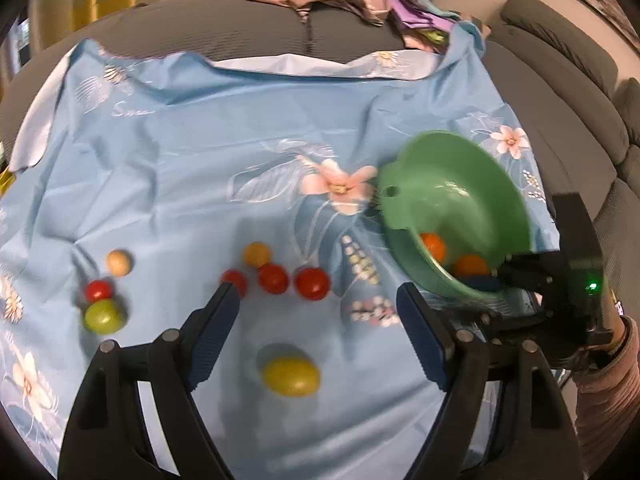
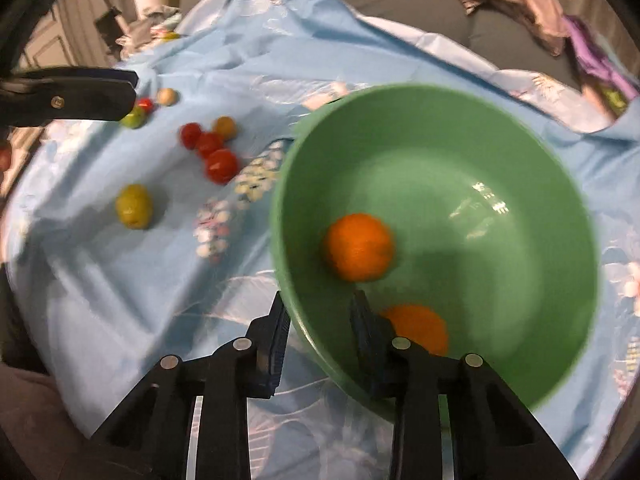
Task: Organize fruits
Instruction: 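Withdraw both open tools from the bowl back toward the remaining fruits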
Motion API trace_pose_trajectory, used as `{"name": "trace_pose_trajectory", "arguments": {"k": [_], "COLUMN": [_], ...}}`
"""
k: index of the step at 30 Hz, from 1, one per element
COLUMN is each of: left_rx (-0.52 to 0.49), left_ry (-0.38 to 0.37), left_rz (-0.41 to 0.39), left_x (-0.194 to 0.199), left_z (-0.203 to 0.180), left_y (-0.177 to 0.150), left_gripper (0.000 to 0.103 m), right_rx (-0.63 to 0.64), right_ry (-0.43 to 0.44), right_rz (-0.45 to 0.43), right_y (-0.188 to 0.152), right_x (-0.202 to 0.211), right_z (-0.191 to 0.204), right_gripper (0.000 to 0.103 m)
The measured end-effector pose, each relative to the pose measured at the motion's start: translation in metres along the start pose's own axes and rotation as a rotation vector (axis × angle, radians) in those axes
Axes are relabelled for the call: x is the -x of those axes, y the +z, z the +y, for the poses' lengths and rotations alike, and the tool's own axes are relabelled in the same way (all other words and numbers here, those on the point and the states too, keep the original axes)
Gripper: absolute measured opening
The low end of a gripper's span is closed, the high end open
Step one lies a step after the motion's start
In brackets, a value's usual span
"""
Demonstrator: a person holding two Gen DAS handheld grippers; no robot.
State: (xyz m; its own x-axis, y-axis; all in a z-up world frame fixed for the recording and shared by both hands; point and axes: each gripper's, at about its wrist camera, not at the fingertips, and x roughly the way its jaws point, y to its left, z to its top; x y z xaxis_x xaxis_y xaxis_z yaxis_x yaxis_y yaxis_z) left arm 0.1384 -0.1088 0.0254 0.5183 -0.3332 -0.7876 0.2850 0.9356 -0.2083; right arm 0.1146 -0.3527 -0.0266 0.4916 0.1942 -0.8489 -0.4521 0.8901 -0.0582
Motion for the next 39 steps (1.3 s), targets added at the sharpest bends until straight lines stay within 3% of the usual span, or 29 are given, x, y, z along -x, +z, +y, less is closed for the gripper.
{"name": "trace_pose_trajectory", "arguments": {"k": [3, 9, 12, 15, 21, 28, 37, 39], "left_rx": [0.017, 0.017, 0.012, 0.009, 0.009, 0.043, 0.1, 0.113], "left_ry": [0.008, -0.002, -0.006, -0.005, 0.03, 0.059, 0.102, 0.11], "left_rz": [-0.012, -0.027, -0.034, -0.042, -0.063, -0.059, -0.041, -0.04], "left_x": [0.008, 0.018, 0.023, 0.031, 0.051, 0.067, 0.082, 0.084], "left_z": [0.006, 0.006, 0.005, 0.004, 0.012, 0.029, 0.055, 0.06], "left_y": [-0.002, -0.004, -0.006, -0.01, -0.023, -0.049, -0.079, -0.085], "left_gripper": [0.081, 0.081, 0.081, 0.081, 0.082, 0.082, 0.083, 0.092], "right_rx": [0.024, 0.059, 0.05, -0.02, -0.128, -0.13, -0.212, -0.219], "right_ry": [0.055, 0.18, 0.162, 0.083, -0.018, 0.072, 0.145, 0.138], "right_rz": [0.018, -0.035, -0.036, -0.056, -0.185, -0.299, -0.321, -0.306], "right_y": [-0.006, -0.019, -0.024, -0.017, -0.009, -0.001, -0.003, -0.004], "right_x": [0.001, 0.029, 0.033, 0.038, 0.072, 0.087, 0.063, 0.057], "right_z": [0.011, 0.042, 0.044, 0.037, 0.04, 0.087, 0.125, 0.13], "right_gripper": [0.034, 0.034, 0.034, 0.034, 0.035, 0.035, 0.035, 0.035]}}
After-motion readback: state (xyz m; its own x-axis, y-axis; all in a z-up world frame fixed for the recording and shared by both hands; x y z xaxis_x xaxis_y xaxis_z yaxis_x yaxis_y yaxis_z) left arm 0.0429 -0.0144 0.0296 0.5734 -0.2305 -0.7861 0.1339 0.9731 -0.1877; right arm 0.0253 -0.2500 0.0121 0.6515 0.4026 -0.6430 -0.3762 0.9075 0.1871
